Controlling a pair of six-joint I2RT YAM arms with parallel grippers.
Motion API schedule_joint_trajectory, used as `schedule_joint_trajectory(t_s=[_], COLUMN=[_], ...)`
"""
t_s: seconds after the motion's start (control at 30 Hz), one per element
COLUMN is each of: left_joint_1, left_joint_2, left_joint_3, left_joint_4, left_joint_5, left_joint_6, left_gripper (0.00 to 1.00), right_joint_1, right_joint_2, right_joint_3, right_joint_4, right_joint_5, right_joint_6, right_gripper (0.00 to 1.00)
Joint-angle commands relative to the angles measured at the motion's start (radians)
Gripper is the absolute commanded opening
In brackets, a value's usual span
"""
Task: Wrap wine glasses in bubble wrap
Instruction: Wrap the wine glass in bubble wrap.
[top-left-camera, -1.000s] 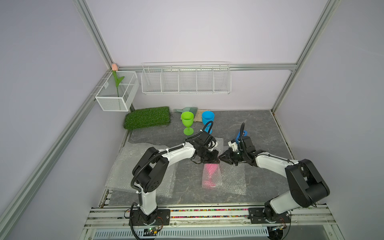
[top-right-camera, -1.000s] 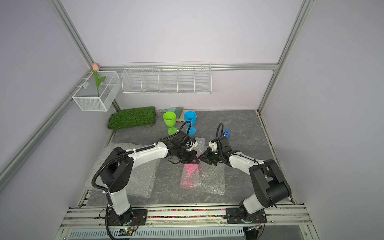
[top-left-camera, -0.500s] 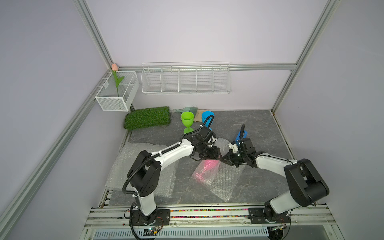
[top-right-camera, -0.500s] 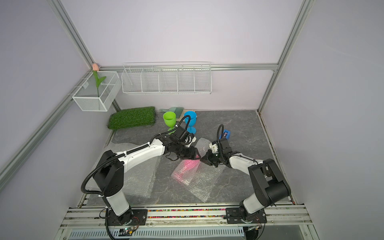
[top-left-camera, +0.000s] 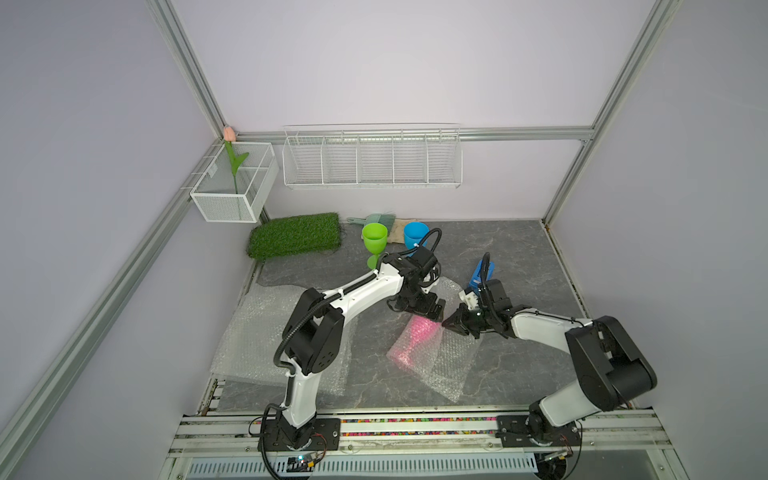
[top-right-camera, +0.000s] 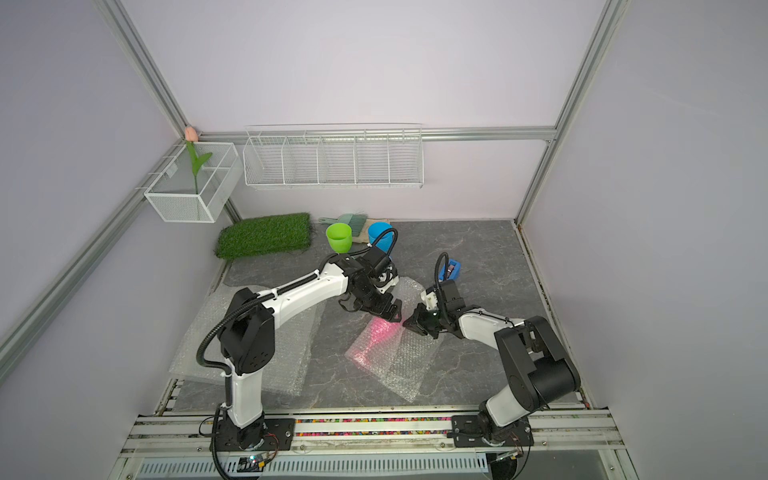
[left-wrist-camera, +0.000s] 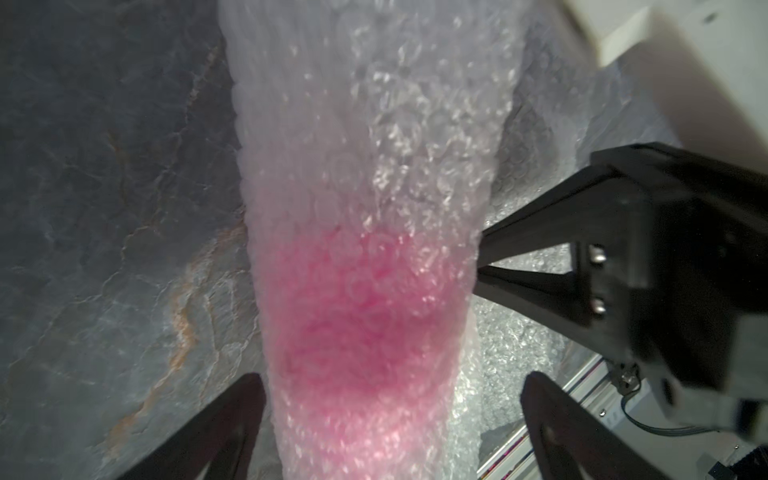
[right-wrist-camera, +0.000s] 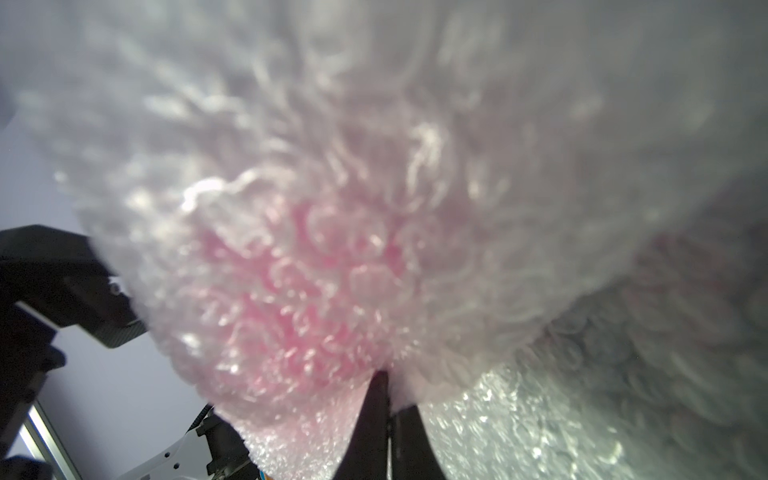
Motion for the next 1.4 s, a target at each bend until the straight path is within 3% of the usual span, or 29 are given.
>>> schedule_joint_trajectory(t_s=[0.0,0.33,0.7,0.77,0.87,0.93,1.03,1.17,1.37], left_joint_1=[-0.019,-0.022,-0.021,-0.015,0.004,0.027,0.070,0.140,0.235], left_joint_2=[0.056,0.123,0.128,0.117,0.087,0.051,-0.022,-0.140,-0.320], left_joint_3=[0.070,0.102,0.053,0.037,-0.008,-0.059,-0.163,-0.347,-0.641], left_joint_4=[-0.121,-0.115,-0.023,-0.001,0.047,0.088,0.160,0.280,0.464], left_joint_5=[-0.033,-0.010,0.051,0.055,0.062,0.072,0.086,0.106,0.097], left_joint_6=[0.081,0.088,0.031,0.013,-0.021,-0.053,-0.103,-0.191,-0.339], left_gripper=[1.00,0.99,0.83,0.79,0.76,0.75,0.74,0.74,0.73], right_joint_1=[-0.005,-0.023,-0.026,-0.026,-0.025,-0.026,-0.024,0.003,0.124], right_joint_2=[0.014,0.018,-0.025,-0.050,-0.098,-0.125,-0.145,-0.130,-0.033], right_joint_3=[-0.022,-0.038,0.018,0.036,0.068,0.097,0.135,0.178,0.276], right_joint_4=[-0.009,-0.029,-0.188,-0.243,-0.328,-0.392,-0.449,-0.458,-0.417], right_joint_5=[0.012,0.038,0.129,0.155,0.206,0.239,0.249,0.197,0.119], right_joint_6=[-0.016,-0.046,-0.151,-0.177,-0.216,-0.245,-0.268,-0.263,-0.218], right_gripper=[0.07,0.07,0.08,0.13,0.29,0.41,0.49,0.51,0.48])
